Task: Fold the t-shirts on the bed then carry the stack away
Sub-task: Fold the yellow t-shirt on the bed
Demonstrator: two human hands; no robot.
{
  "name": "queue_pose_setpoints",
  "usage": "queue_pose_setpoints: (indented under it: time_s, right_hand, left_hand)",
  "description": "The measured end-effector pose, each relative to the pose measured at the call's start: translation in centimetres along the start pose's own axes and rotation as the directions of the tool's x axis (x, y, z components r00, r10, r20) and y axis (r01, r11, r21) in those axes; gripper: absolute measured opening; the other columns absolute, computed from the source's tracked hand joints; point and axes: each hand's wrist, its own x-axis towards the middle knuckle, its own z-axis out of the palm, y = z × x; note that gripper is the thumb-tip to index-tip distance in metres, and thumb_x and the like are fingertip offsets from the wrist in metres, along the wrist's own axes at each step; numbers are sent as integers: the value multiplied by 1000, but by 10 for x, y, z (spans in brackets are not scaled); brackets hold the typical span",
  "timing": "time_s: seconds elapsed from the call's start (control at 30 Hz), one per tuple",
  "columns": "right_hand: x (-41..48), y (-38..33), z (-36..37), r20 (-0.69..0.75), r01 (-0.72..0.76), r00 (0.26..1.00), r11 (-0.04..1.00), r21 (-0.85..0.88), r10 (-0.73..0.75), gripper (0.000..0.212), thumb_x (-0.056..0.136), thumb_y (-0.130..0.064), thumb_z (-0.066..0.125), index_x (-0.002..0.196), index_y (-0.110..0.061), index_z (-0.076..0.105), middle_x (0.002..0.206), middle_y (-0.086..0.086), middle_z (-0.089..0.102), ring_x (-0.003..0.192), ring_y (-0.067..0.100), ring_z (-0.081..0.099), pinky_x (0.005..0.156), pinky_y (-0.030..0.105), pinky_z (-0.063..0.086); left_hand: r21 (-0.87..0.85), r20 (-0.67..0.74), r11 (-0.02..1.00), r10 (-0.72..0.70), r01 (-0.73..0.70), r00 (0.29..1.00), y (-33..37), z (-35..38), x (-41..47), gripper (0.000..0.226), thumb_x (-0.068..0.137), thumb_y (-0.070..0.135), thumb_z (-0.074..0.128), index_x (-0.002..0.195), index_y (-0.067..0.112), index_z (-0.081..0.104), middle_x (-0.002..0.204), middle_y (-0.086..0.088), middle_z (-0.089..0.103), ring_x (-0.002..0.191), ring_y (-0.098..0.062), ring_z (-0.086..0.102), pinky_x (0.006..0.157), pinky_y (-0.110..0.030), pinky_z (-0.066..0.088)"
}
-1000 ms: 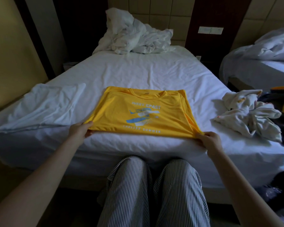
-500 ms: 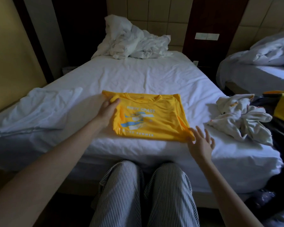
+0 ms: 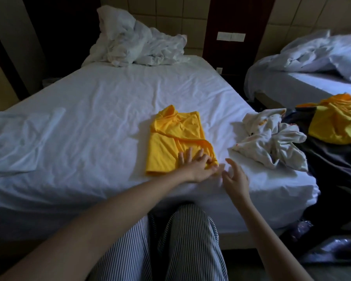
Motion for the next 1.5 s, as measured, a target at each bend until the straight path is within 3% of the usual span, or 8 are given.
queue_pose_setpoints:
  time_s: [0.3,0.57,0.7,0.87,1.03,1.17,1.33,1.5]
  right_hand:
    - [7,-25,39,194,506,863,801,-319,-467,60,85,-47,26,133,-21,53,141,8,47,134,36,37,107,47,28]
    - [8,-11,48,273,456,886,816,-357,-375,63,86,-55,19,142,-33,37,151,-1,32,142,32,22,112,46,18]
    - [9,-8,49,238,475,879,806,-354,-413,55,89,-50,29,139,-30,43,146,1,41,137,34,33,108,46,26]
    - [11,-4,51,191,522,852,759,-388,-488,51,90,-45,36,138,-29,44,142,3,47,130,37,42,102,40,20]
    - [12,-1,54,184,513,857,758,-402,-482,51,90,-46,35,139,-32,39,144,-1,44,131,34,42,104,40,21]
    - [12,0,54,170,513,855,753,-412,-490,51,89,-46,37,139,-33,39,144,-3,44,130,31,43,104,39,22]
    - [11,-1,55,162,518,850,741,-428,-501,51,89,-45,36,139,-32,38,144,-2,44,129,32,43,104,41,22]
    - [10,-3,55,168,518,850,737,-433,-499,51,90,-45,35,139,-32,36,144,-1,44,129,32,42,104,41,23]
  left_hand:
    - [314,-137,948,91,-44,986,-82,-3,-29,55,99,50,20,149,38,-2,159,3,-6,147,-21,-6,117,-44,-4]
    - [-763,-474,645,-612,51,633,-101,-52,15,62,88,26,61,138,5,31,136,-21,39,120,-37,46,97,-38,41]
    - [-853,-199,475,-678,215,708,-118,-91,61,91,78,37,69,146,4,18,137,-19,45,115,-36,56,94,-44,50]
    - [-705,-364,684,-576,188,732,-101,-115,95,15,80,9,56,90,-2,60,86,-9,65,74,-25,67,52,-26,54]
    - [-954,-217,281,-418,-101,882,-57,-148,136,13,88,-4,56,87,8,53,78,-8,52,71,-20,55,56,-29,51]
    - [-823,-89,565,-19,-63,996,-42,-147,148,60,94,18,57,145,18,26,139,-7,43,124,-21,46,88,-32,40]
    - [-335,-505,910,46,-245,862,-66,-123,140,23,86,17,53,103,10,67,108,-10,67,105,-26,61,81,-28,44]
    - [169,-74,981,-87,98,993,-105,-73,137,54,94,61,29,145,45,21,159,5,6,145,-34,4,113,-56,4]
